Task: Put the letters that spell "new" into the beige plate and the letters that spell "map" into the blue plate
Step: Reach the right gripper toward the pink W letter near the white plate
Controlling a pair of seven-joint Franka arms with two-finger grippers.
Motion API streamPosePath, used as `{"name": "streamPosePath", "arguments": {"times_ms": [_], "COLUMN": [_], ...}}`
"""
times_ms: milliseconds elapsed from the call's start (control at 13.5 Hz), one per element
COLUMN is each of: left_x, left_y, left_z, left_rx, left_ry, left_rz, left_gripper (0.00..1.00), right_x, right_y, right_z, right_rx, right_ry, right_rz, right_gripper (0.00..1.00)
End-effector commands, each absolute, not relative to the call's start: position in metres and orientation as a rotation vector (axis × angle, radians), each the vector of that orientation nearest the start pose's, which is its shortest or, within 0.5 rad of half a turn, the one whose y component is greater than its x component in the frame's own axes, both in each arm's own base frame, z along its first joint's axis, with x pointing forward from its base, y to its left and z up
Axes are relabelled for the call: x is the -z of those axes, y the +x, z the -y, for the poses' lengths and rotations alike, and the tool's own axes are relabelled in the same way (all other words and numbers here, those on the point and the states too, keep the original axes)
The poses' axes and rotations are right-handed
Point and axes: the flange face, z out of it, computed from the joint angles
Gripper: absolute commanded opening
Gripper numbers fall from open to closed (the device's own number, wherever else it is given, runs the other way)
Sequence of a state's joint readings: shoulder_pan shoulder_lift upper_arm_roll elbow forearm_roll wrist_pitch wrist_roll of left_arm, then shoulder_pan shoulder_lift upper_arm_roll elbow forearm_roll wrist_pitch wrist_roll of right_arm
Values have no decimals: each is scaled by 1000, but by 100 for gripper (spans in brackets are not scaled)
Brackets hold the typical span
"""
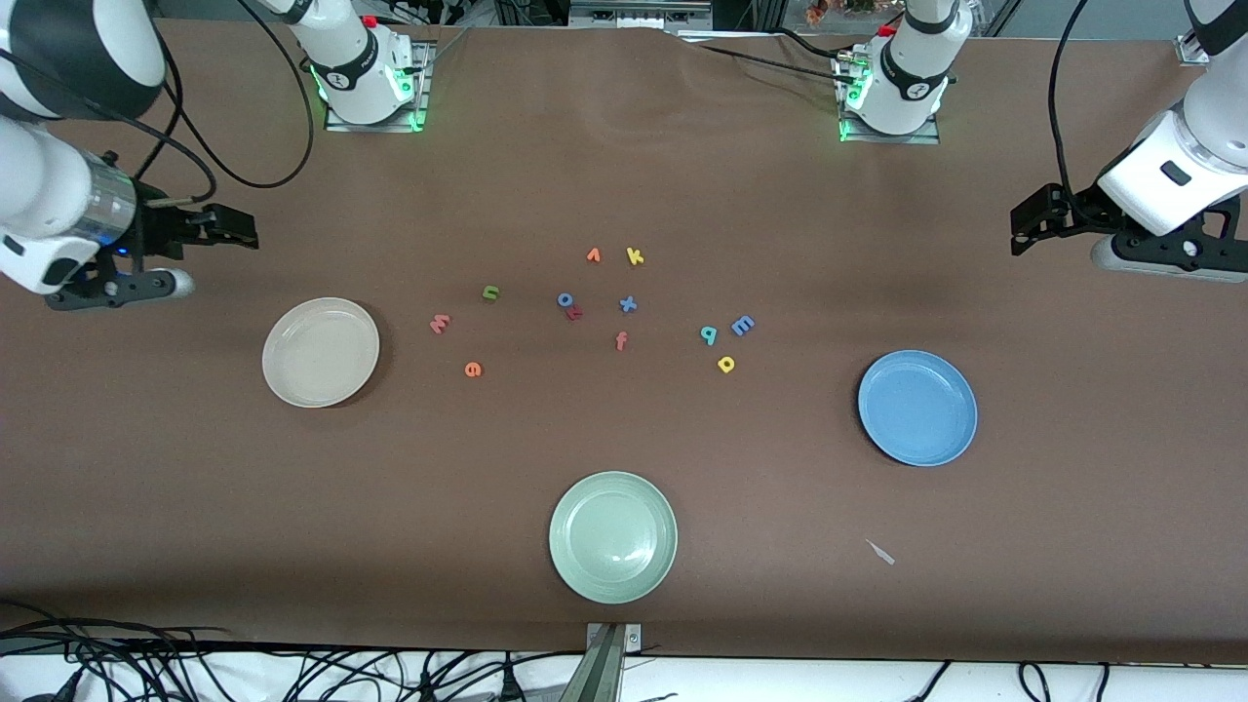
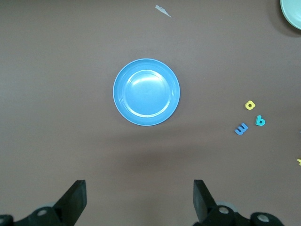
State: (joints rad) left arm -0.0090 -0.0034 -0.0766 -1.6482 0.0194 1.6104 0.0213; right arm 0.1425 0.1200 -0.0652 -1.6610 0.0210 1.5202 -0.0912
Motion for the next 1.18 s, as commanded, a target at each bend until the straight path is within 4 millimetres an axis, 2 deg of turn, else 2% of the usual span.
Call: {"name": "streamPosePath", "arguments": {"times_ms": [0, 74, 222, 443, 739, 887, 1109], "left_x": [-600, -600, -600, -600, -600, -600, -599], "left_y": [555, 555, 555, 555, 554, 554, 553], "left_z": [45, 45, 44, 44, 46, 46, 44], "left_rx": [-58, -58, -58, -63, -63, -65, -80], "left_ry": [-3106, -3106, -3107, -3106, -3106, -3106, -3106], "left_rz": [-176, -176, -173, -176, -178, -178, -173], "left_gripper": [100, 100, 100, 100, 100, 100, 100], "right_x": [-483, -474, -454, -427, -374, -346, -316], "right_y": [582, 584, 592, 588, 570, 559, 538], "right_z": [-78, -86, -99, -126, -165, -165, -185], "right_rx": [-432, -434, -430, -373, -302, -266, -173], "right_ry": [-3070, -3058, -3050, -3068, -3082, -3072, -3038], "right_rz": [328, 279, 15, -154, -312, -431, -570], "right_gripper": [100, 100, 100, 100, 100, 100, 100]}}
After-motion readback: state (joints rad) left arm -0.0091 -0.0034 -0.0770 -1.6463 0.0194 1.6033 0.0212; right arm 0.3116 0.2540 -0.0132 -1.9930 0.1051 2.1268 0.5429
